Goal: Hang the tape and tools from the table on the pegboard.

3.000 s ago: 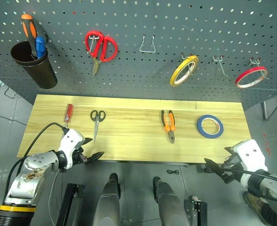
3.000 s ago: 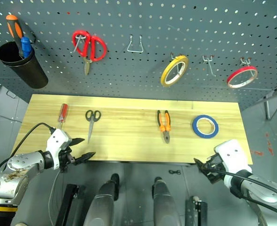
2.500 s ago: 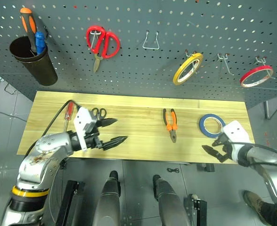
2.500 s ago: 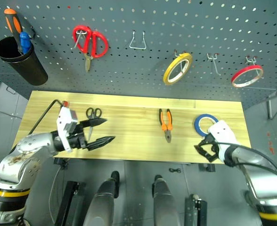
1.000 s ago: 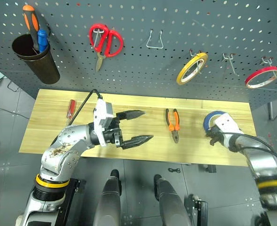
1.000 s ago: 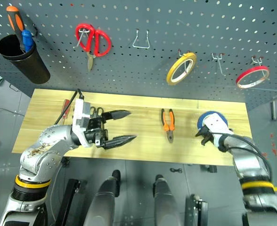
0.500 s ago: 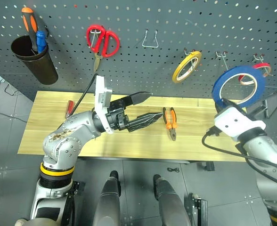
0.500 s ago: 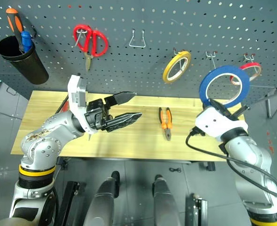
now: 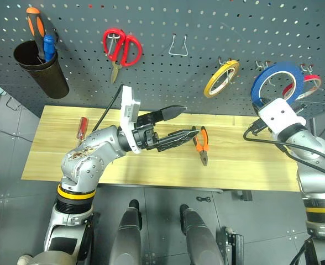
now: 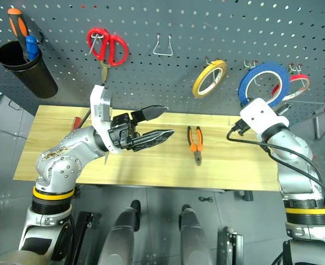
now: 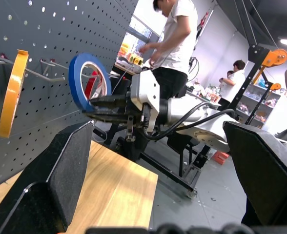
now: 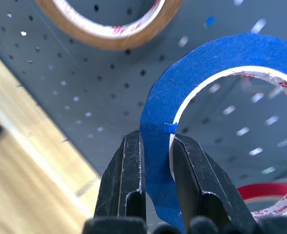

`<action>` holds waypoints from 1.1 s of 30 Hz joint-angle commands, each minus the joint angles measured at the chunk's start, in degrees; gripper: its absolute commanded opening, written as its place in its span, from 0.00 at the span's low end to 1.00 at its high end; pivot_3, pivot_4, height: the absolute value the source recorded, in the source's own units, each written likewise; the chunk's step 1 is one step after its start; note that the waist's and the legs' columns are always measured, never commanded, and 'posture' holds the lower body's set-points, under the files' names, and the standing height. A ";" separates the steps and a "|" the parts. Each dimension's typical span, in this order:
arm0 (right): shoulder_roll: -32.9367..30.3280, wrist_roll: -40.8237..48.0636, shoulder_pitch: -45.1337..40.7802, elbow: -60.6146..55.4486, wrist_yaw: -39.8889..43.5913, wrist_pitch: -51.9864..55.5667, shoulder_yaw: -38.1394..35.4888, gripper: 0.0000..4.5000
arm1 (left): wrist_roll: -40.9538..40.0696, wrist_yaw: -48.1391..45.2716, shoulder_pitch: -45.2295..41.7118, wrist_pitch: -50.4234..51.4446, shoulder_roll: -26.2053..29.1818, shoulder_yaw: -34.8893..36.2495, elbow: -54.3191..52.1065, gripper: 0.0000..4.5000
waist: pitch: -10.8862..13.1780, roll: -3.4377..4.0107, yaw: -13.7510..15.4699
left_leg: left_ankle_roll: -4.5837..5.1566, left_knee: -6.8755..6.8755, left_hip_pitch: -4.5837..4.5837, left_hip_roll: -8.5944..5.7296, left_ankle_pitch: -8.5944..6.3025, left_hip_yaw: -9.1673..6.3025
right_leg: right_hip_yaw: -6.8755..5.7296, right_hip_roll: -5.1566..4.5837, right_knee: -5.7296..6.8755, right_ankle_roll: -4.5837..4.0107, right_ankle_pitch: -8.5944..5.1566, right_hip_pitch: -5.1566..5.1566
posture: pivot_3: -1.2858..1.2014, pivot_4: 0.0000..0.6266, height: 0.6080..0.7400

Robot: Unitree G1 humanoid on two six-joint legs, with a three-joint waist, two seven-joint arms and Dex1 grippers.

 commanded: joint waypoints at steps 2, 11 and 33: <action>0.15 2.22 1.04 -1.47 1.25 -0.97 -1.05 0.53 | 0.52 -0.29 -1.02 -2.56 -0.37 1.04 -0.46 1.00 | 0.00 0.00 0.11 | 0.00 0.00 0.00 0.00 0.00 -0.01 | -0.01 0.00 0.01 0.00 0.00 0.00 | 0.54 0.62 1.00; 1.47 6.79 16.90 -19.26 3.35 9.25 -4.76 1.00 | 1.90 -1.86 2.49 -3.32 2.26 1.31 -1.59 1.00 | -0.01 0.02 0.30 | 0.01 0.01 -0.01 -0.02 0.00 -0.02 | -0.02 -0.01 0.03 0.01 0.00 0.00 | 0.54 0.63 1.00; 21.59 15.22 -16.04 7.80 -6.90 59.86 7.22 1.00 | 14.47 -12.36 25.51 -14.53 19.85 4.36 -3.77 1.00 | -0.02 0.06 0.27 | 0.27 -0.65 -0.58 0.15 0.56 0.21 | -0.02 0.02 0.11 -0.17 0.29 -1.00 | 0.56 0.66 1.00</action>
